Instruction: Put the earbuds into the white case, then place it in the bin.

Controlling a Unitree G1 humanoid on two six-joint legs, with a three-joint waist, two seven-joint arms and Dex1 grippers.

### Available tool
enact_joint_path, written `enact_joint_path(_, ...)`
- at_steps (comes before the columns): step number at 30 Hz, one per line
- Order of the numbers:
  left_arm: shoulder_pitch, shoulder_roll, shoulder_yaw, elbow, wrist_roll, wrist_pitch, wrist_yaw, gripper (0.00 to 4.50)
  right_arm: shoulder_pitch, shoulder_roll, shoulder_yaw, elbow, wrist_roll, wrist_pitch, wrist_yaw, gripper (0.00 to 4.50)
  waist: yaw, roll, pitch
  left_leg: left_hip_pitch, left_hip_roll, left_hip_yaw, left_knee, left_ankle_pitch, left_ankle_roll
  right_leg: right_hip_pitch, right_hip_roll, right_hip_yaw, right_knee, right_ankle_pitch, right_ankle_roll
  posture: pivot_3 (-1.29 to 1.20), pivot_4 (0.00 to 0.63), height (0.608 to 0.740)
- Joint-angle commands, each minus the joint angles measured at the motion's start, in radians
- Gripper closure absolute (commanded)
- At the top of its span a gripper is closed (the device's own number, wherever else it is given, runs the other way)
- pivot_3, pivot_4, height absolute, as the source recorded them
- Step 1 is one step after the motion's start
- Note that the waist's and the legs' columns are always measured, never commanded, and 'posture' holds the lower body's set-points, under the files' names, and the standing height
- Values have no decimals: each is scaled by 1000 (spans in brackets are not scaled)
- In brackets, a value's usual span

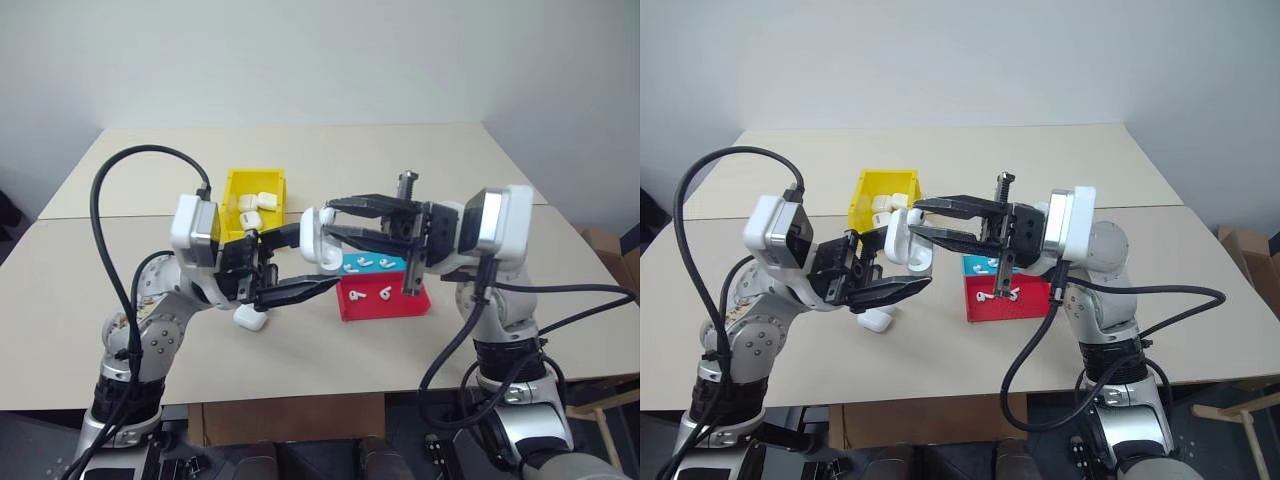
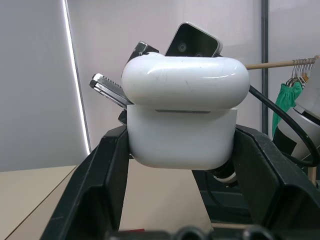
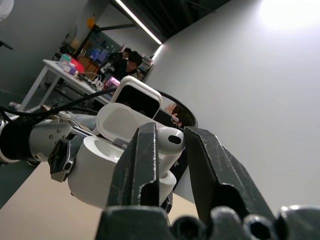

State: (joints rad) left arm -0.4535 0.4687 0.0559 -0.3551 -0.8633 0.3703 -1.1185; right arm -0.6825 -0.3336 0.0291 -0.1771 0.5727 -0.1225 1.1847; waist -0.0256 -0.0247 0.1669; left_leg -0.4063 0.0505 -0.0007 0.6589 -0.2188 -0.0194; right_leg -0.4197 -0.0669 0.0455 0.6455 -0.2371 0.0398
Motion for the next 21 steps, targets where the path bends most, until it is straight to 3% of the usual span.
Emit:
enact_joint_path(1,-4,-8,20,-19,-7,-33,-7,1715,-8,-8,0,-26,6,-2,-4,2258,0,0,0,0,0,0,0,0,0,0,0,0,0,0,0,0,150,740)
enact_joint_path(2,-4,-9,21,-19,-7,-32,-8,1715,-9,-8,-2,-26,7,-3,-7,1969,1,0,0,0,0,0,0,0,0,0,0,0,0,0,0,0,150,740)
enact_joint_path(10,4,1,24,16,43,-64,-28,1715,-20,-61,-54,-43,61,56,-37,1969,7,0,0,0,0,0,0,0,0,0,0,0,0,0,0,0,150,740)
enact_joint_path(15,91,93,52,78,148,-175,-130,1715,-18,-248,-87,-71,93,345,-131,1969,8,0,0,0,0,0,0,0,0,0,0,0,0,0,-1,0,150,740)
enact_joint_path(18,172,151,92,87,184,-256,-199,1715,-88,-425,-4,-42,57,630,-130,1969,5,1,0,-1,0,1,0,0,0,-1,0,0,-1,0,-1,0,150,740)
enact_joint_path(21,248,196,132,70,169,-272,-234,1715,-164,-496,88,3,-28,703,-96,1969,0,1,1,0,1,2,-1,0,0,-2,0,1,-1,-1,-3,0,150,740)
